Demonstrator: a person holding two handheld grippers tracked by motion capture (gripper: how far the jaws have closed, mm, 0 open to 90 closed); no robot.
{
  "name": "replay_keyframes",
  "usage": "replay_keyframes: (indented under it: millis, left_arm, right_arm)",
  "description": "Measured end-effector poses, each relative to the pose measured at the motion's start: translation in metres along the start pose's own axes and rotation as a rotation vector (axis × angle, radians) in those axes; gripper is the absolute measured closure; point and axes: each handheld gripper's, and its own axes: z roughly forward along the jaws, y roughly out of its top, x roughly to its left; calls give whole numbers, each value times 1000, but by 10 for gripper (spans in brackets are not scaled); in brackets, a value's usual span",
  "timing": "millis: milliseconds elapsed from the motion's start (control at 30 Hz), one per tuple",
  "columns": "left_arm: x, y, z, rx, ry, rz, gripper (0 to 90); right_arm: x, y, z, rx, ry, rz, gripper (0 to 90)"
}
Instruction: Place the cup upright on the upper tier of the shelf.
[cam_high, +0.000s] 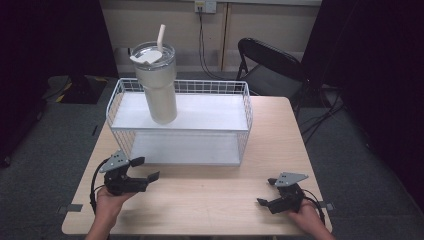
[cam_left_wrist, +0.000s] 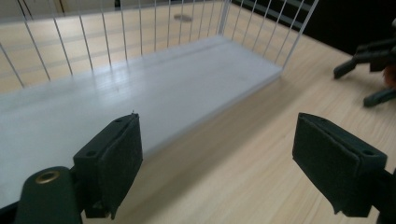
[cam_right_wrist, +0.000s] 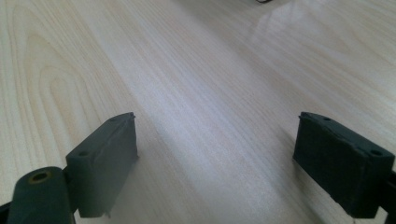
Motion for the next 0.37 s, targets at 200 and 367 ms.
replay_keyframes:
  millis: [200, 367]
  left_arm:
    - [2, -21, 8, 61, -1, -13, 158]
    - [3, -28, 12, 114, 8, 10, 158]
  right_arm:
    - [0, 0, 0, 0, 0, 0, 129]
    - [0, 0, 0, 0, 0, 0, 129]
